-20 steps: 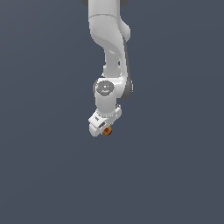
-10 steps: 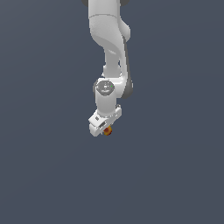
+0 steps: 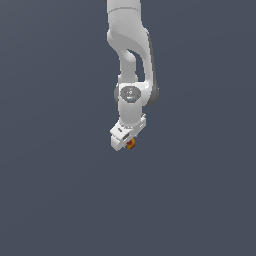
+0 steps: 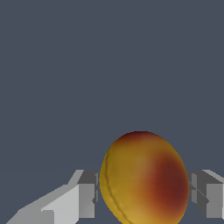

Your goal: Pick up the object and move it to a goal position.

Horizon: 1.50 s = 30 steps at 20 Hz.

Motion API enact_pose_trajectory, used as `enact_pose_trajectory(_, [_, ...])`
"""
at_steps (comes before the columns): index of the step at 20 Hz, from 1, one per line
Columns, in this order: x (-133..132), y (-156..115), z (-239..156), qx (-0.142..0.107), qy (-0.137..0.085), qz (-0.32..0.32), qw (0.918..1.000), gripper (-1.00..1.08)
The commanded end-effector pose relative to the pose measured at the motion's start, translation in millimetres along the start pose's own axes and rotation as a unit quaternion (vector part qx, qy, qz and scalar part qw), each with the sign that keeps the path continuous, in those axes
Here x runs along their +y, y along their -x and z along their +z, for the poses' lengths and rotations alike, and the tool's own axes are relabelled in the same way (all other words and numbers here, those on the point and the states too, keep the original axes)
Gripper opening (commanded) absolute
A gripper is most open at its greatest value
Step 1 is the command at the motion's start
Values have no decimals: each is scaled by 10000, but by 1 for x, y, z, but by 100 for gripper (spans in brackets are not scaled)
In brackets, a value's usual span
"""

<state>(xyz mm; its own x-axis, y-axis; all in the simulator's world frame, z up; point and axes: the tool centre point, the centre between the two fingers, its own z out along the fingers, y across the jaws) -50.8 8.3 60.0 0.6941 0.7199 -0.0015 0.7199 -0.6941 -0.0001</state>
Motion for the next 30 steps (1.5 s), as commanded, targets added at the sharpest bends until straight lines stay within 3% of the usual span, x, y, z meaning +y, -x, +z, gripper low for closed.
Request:
enact_pose_trajectory(1, [-14, -6, -13, 3, 8, -5, 10000, -100])
enact_pose_trajectory(19, [-153, -63, -140, -1, 8, -10, 10000, -100])
enact_pose_trajectory(25, [-176, -75, -163, 4, 3, -9, 10000, -100])
enact_pose_trajectory(30, [-179, -79, -167, 6, 1, -7, 10000, -100])
